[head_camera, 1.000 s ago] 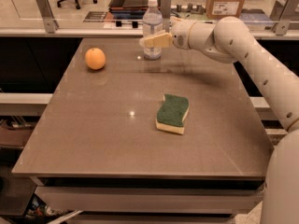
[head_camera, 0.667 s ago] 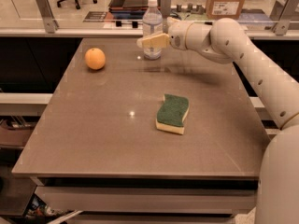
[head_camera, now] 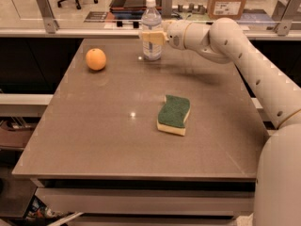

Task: Knock blue plastic bottle over

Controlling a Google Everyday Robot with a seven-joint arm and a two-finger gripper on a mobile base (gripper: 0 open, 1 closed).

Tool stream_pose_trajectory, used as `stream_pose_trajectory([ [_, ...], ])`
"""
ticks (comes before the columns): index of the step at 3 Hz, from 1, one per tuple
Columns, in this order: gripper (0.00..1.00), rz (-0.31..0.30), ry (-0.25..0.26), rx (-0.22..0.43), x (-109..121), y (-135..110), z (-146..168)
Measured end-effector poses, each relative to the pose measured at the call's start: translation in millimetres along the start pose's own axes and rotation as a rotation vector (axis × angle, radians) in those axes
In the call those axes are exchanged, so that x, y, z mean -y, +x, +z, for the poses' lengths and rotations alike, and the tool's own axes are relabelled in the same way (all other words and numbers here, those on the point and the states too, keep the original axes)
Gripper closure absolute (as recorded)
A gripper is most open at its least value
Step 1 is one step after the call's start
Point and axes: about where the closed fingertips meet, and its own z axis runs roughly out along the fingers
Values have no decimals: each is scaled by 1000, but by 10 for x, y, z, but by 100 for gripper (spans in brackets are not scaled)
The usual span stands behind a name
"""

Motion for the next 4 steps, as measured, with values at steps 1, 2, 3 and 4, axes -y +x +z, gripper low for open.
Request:
stream_pose_trajectory([
  [1,64,1,-5,0,-21,2,27],
  [2,87,1,-9,0,-42,4,53],
  [3,100,2,-13,0,-63,6,78],
  [4,100,2,-14,0,-64,6,79],
])
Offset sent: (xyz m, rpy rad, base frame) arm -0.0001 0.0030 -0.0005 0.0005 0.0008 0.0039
